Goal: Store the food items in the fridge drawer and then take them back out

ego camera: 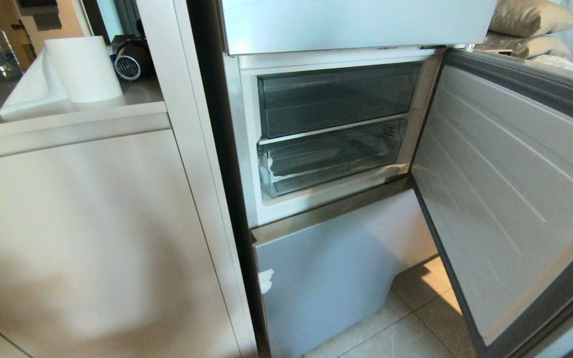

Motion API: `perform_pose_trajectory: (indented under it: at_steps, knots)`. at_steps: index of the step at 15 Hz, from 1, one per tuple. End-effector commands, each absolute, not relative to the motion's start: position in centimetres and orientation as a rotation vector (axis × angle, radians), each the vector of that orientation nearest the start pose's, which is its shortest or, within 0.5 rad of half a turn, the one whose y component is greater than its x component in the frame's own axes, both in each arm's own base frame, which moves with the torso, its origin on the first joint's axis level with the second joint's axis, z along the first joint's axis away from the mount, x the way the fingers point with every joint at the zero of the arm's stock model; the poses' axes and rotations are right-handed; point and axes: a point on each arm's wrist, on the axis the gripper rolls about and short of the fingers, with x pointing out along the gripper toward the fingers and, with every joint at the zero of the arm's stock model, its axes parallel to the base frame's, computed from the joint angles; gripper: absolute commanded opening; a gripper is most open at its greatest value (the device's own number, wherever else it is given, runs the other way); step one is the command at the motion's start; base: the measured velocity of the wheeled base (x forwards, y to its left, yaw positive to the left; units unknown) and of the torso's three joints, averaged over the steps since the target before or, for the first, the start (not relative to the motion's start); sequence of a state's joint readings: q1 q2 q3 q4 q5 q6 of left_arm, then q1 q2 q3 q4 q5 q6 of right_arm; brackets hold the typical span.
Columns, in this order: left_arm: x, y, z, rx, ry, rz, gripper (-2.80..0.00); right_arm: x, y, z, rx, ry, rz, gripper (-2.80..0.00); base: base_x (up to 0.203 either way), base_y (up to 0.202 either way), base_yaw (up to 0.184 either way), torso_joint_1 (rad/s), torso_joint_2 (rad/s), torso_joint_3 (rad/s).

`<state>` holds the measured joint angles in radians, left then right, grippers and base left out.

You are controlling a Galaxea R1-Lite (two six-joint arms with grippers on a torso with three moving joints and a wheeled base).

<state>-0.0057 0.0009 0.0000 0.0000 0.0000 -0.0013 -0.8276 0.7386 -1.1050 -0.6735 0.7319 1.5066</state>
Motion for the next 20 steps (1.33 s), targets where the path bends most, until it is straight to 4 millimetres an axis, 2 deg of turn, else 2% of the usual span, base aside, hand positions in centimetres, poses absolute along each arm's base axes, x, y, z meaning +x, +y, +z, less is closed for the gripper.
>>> perform_pose_trajectory:
  at_steps: [1,3,4,7,8,11,15,17,20]
  knots:
    - [-2.3,0.0,7.6,-0.002,0.002,-0.006,-2.8,-1.0,2.6,40.7,0.605,-0.704,0.242,-2.8,0.0,0.0,0.0,0.0,0.0,0.0]
    - [-2.3,0.0,7.6,-0.002,0.001,-0.006,-2.8,0.8,-0.2,37.8,0.535,-0.817,-0.194,-2.8,0.0,0.0,0.0,0.0,0.0,0.0]
    - [-2.3,0.0,7.6,-0.002,0.002,-0.006,-2.8,1.2,-0.9,36.7,0.545,-0.817,-0.288,-2.8,0.0,0.0,0.0,0.0,0.0,0.0]
    - [-2.3,0.0,7.6,-0.002,0.0,-0.006,-2.8,3.5,-0.9,33.3,0.58,-0.594,-0.191,-2.8,0.0,0.0,0.0,0.0,0.0,0.0]
    - [-2.3,0.0,7.6,-0.002,0.002,-0.005,-2.8,5.3,-0.6,32.1,0.566,-0.489,-0.179,-2.8,0.0,0.0,0.0,0.0,0.0,0.0]
    - [-2.3,0.0,7.6,-0.002,0.002,-0.005,-2.8,13.6,1.4,28.5,0.487,-0.178,-0.224,-2.8,0.0,0.0,0.0,0.0,0.0,0.0]
    - [-2.3,0.0,7.6,-0.002,0.0,-0.006,-2.8,23.3,3.6,23.4,0.414,0.001,-0.271,-2.8,0.0,0.0,0.0,0.0,0.0,0.0]
    - [-2.3,0.0,7.6,-0.002,0.001,-0.006,-2.8,26.3,6.2,21.8,0.408,0.037,-0.166,-2.8,0.0,0.0,0.0,0.0,0.0,0.0]
    - [-2.3,0.0,7.6,-0.002,0.002,-0.006,-2.8,28.5,11.8,21.2,0.416,0.072,0.108,-2.8,0.0,0.0,0.0,0.0,0.0,0.0]
